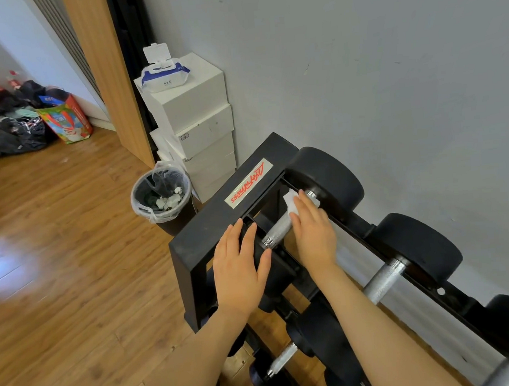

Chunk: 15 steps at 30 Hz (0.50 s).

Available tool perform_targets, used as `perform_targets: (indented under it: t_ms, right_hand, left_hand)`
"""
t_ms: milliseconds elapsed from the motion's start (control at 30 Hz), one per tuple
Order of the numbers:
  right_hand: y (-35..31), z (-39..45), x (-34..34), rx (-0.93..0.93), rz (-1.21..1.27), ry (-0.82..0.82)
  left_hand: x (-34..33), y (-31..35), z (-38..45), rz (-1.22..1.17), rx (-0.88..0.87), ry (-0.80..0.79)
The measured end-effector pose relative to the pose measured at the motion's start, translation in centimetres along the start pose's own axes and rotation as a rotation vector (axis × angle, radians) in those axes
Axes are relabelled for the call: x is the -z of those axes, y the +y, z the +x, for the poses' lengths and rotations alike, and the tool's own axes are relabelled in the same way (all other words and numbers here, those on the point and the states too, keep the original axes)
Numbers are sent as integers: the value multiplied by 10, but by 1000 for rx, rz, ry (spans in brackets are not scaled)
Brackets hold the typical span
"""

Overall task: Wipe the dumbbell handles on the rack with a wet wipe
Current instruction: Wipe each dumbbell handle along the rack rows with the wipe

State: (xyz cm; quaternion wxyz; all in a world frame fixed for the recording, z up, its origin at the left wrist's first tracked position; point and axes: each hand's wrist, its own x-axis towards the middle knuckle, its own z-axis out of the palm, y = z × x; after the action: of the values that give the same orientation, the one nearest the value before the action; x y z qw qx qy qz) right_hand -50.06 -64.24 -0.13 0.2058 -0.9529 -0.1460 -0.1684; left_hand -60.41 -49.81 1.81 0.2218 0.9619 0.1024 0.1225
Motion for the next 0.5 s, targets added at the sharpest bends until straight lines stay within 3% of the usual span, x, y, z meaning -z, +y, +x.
perform_targets:
  t_ms: [200, 333, 500]
  right_hand:
    - [-3, -9, -2, 65, 26, -12]
    - [-3, -3, 0, -121, 97, 38]
    - [-11, -14, -9, -113, 223, 53]
  left_hand:
    - [1, 0, 1, -2, -4, -11]
    - [2, 0, 1, 0, -5, -22]
    - [2, -2, 1, 2, -13, -37]
